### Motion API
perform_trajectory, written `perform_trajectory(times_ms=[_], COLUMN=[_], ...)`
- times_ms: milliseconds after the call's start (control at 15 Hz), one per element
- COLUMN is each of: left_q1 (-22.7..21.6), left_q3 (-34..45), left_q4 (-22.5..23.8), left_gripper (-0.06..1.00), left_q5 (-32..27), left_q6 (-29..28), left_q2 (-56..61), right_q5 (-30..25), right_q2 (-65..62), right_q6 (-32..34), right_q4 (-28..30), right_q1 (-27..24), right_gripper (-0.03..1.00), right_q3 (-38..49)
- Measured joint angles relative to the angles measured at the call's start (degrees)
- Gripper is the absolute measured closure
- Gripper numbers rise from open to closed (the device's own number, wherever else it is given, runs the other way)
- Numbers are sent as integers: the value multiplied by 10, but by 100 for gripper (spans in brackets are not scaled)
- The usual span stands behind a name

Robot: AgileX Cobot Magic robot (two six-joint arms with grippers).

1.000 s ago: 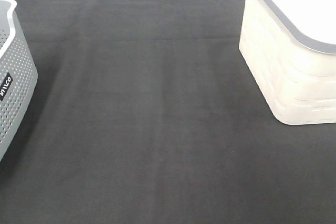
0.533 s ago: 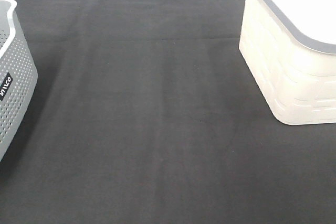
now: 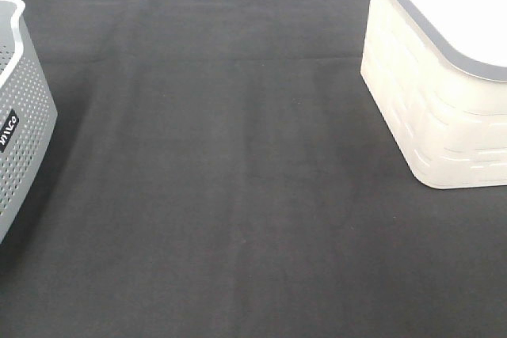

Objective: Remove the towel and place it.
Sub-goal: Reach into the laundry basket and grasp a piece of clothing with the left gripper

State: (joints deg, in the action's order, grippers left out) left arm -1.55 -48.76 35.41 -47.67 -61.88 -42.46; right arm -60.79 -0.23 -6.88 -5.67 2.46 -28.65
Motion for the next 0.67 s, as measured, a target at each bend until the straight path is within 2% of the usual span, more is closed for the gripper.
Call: perform_trajectory(times_ms=[267, 667], left_q1=[0, 0], left_q3=[0, 0], left_q4=[-8, -23], left_gripper=[22, 22], left_q5=[63, 155], left_q6=[-103, -178], left_q2=[-107, -246], right_q5=[0, 0], right_q2=[0, 0], right_q6=[0, 0], right_q4=[0, 0], right_q1=[0, 0], right_gripper=[34, 34], right_q3=[0, 0])
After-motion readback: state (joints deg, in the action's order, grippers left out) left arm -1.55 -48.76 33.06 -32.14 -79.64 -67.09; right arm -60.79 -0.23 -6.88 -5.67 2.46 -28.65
